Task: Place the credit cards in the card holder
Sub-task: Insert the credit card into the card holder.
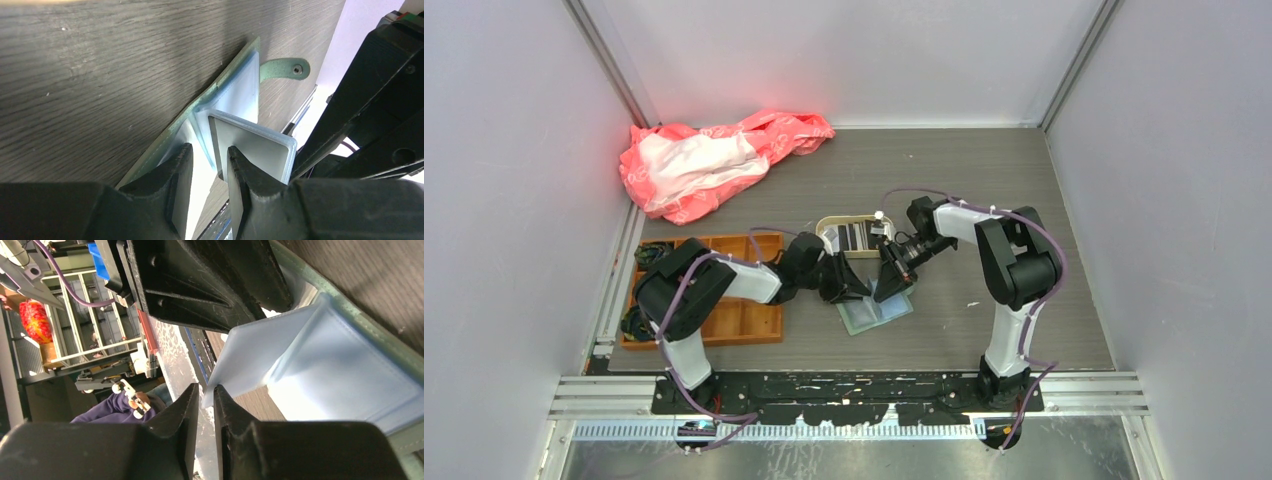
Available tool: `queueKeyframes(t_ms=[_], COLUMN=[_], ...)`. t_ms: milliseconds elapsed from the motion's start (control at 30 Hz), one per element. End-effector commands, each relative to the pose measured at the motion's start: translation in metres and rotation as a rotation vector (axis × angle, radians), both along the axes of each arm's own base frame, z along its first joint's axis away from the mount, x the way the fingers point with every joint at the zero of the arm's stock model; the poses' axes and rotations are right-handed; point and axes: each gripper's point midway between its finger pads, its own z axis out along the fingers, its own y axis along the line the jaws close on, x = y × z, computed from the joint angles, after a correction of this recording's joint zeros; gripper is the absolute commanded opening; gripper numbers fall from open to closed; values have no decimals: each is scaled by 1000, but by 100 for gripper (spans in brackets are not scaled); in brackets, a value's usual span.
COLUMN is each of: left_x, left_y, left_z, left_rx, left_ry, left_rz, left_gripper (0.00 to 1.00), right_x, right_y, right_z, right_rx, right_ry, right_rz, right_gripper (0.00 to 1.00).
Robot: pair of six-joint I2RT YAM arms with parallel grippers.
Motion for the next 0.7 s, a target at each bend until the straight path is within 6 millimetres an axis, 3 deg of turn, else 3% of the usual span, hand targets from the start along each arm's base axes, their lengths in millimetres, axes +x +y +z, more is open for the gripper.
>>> queueKeyframes(t_ms=[0,233,400,667], left_x=[-1,-3,-3,-6], left_y=[4,7,7,10], left_z=[11,17,23,34], left_rx=[-35,-82,-112,-153], left_ry=[-1,8,-1,-24], left_rz=[5,12,13,20], left_gripper=[33,35,45,51], right_x=[3,2,-2,-5], right_y=[7,7,13,18], right_z=[9,0,2,5], right_rx=[43,3,22,46], right_ry=[6,7,22,44], right_rz=[0,4,21,30], right_gripper=[22,17,17,21])
